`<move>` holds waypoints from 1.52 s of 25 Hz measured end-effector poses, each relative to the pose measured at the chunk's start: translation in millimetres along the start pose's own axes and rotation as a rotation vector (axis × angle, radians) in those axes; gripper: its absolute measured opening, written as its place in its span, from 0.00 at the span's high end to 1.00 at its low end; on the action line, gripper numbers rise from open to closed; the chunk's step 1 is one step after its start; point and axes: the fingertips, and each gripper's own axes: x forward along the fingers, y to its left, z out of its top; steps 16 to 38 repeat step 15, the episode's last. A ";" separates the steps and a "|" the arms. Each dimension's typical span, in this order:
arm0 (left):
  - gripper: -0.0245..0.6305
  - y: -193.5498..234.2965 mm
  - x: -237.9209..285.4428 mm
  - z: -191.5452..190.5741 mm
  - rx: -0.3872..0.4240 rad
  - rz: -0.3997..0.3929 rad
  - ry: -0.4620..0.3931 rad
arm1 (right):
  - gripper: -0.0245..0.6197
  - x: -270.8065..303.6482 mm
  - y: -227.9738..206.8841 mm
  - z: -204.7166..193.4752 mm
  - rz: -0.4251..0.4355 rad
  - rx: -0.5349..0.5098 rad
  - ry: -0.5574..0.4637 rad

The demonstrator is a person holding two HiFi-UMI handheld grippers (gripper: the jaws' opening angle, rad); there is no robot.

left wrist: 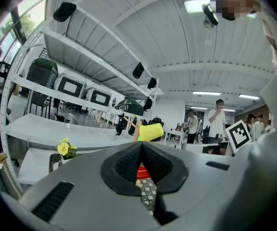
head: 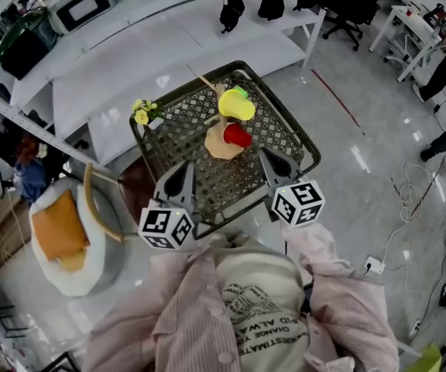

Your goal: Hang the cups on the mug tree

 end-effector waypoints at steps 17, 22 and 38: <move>0.96 3.6 -5.0 -6.6 -0.001 0.039 0.025 | 0.96 -5.6 -2.7 3.1 -0.008 -0.028 -0.004; 0.96 3.6 -5.0 -6.6 -0.001 0.039 0.025 | 0.96 -5.6 -2.7 3.1 -0.008 -0.028 -0.004; 0.96 3.6 -5.0 -6.6 -0.001 0.039 0.025 | 0.96 -5.6 -2.7 3.1 -0.008 -0.028 -0.004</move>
